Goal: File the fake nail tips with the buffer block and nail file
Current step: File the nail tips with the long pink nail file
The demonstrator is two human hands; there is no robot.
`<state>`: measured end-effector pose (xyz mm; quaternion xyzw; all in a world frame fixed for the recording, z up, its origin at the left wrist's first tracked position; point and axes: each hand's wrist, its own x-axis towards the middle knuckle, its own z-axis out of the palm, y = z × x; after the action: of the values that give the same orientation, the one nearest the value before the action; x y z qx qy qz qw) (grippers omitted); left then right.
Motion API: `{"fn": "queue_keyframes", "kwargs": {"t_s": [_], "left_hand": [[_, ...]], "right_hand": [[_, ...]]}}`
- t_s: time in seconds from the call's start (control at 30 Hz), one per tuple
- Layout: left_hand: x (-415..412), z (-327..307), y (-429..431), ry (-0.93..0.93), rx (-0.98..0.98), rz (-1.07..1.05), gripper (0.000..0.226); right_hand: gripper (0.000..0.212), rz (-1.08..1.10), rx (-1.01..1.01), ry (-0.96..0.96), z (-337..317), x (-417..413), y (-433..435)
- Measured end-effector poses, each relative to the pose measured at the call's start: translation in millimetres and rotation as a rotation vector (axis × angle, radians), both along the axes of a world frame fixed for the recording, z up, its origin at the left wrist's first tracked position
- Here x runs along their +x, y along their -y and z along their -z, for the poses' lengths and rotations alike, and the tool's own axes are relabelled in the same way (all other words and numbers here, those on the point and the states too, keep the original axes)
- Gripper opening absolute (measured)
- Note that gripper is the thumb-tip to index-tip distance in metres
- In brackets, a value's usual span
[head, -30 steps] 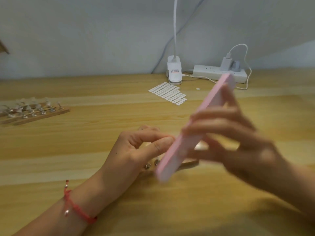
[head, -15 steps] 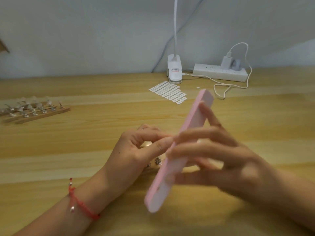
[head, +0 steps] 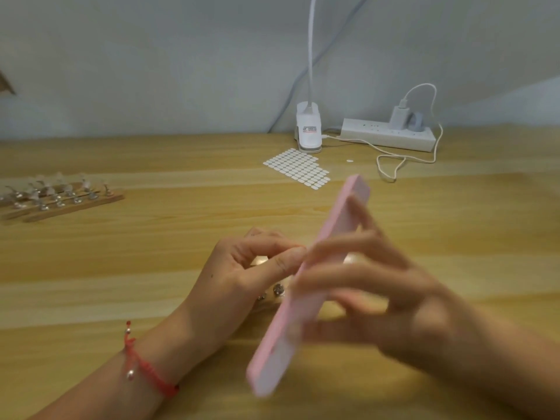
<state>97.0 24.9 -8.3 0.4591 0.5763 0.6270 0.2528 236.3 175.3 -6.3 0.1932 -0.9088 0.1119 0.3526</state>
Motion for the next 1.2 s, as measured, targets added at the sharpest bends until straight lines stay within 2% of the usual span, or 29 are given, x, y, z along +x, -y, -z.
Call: {"fn": "queue_keyframes", "kwargs": {"t_s": [0.07, 0.17, 0.23, 0.33, 0.43, 0.53, 0.6, 0.73, 0.87, 0.93, 1.03, 1.2], "left_hand": [[0.7, -1.0, 0.5, -0.002, -0.001, 0.007, 0.027], [2.7, -2.5, -0.1, -0.006, -0.02, 0.006, 0.015], [4.7, -2.4, -0.2, 0.0, -0.011, 0.014, 0.015], [4.1, -1.2, -0.1, 0.006, 0.007, 0.004, 0.023], [0.9, -1.8, 1.2, 0.011, 0.015, -0.049, 0.025], [2.8, -3.9, 1.0, 0.053, 0.034, -0.021, 0.013], [2.9, -3.0, 0.4, 0.131, 0.039, -0.034, 0.009], [0.7, -3.3, 1.2, 0.196, 0.016, -0.085, 0.012], [0.3, -3.3, 2.4, 0.192, -0.029, -0.106, 0.028], [0.3, -2.2, 1.4, 0.177, -0.029, -0.087, 0.024], [0.3, -0.1, 1.6, 0.171, -0.048, -0.034, 0.023], [-0.7, -4.1, 3.8, 0.144, -0.079, 0.052, 0.026]], "right_hand": [[0.021, -0.017, 0.067, -0.023, -1.3, -1.3, -2.8], [0.03, 0.1, 0.006, -0.079, -13.6, -0.1, -17.8], [0.024, 0.024, -0.026, -0.029, -4.9, 0.9, -4.6], [0.019, -0.04, 0.048, -0.011, 1.6, -0.3, 0.2], [0.034, 0.242, -0.041, -0.153, -15.4, 1.9, -45.4], [0.034, 0.436, -0.153, -0.221, -20.0, 8.5, -69.2], [0.034, 0.408, -0.18, -0.208, -14.5, 6.5, -64.6], [0.042, 0.219, -0.191, -0.133, 0.6, 0.1, -39.1], [0.043, 0.087, -0.197, -0.121, 9.9, 2.9, -16.0], [0.044, 0.1, -0.135, -0.142, 6.9, 2.9, -14.4], [0.027, 0.171, -0.066, -0.18, 0.6, 2.4, -19.7], [0.031, 0.228, 0.015, -0.195, -3.6, 6.2, -31.3]]}}
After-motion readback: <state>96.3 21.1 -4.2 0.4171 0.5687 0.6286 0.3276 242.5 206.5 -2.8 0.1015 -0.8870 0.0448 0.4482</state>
